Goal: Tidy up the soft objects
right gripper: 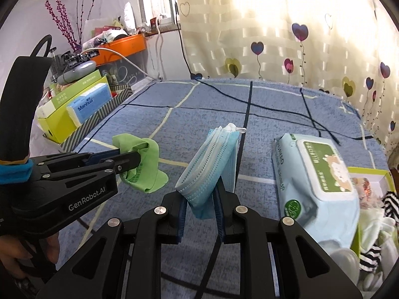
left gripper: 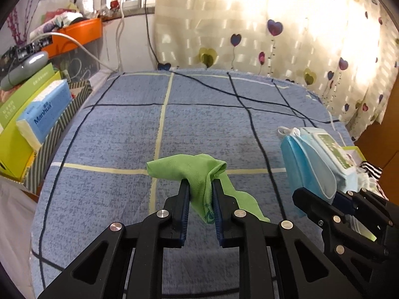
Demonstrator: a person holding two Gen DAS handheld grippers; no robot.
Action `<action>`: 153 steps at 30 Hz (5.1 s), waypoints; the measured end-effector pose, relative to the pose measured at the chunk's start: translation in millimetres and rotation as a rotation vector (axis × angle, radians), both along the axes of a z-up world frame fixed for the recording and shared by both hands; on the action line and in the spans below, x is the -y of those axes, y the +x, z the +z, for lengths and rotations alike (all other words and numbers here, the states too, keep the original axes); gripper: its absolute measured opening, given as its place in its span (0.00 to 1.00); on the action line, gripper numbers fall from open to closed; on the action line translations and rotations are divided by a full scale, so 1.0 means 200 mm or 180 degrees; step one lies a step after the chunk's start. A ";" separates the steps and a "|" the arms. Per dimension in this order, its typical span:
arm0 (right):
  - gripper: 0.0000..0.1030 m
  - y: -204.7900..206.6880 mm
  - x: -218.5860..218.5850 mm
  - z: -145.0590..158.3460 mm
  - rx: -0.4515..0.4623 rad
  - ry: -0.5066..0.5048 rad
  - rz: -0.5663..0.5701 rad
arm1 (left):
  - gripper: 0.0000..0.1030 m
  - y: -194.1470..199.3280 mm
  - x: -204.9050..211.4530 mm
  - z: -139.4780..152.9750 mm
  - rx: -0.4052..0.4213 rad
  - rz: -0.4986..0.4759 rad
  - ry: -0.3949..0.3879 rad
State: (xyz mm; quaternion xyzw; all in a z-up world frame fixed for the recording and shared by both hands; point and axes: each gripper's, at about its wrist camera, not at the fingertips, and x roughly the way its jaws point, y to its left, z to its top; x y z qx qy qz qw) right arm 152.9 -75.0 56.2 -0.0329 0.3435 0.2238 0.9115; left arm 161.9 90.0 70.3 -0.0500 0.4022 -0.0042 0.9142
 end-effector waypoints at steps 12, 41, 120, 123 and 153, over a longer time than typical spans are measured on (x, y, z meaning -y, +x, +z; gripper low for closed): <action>0.20 -0.19 0.11 0.15 0.0247 0.0014 -0.0070 | 0.16 -0.18 0.11 0.18 0.0248 -0.0187 0.0011; 0.20 -0.52 0.74 0.27 0.0439 -0.0163 -0.0771 | 0.16 -0.31 0.69 0.34 0.0455 -0.1083 -0.0182; 0.45 -0.43 1.31 -0.08 -0.0246 -0.0877 -0.0535 | 0.52 0.16 1.57 0.05 -0.0321 -0.1870 -0.0119; 0.50 -0.45 1.31 -0.08 -0.0261 -0.0843 -0.0586 | 0.52 0.14 1.56 0.07 -0.0288 -0.1876 -0.0118; 0.50 -0.61 1.39 -0.04 -0.0143 0.0021 -0.0770 | 0.57 -0.04 1.43 0.18 -0.0089 -0.1795 -0.0176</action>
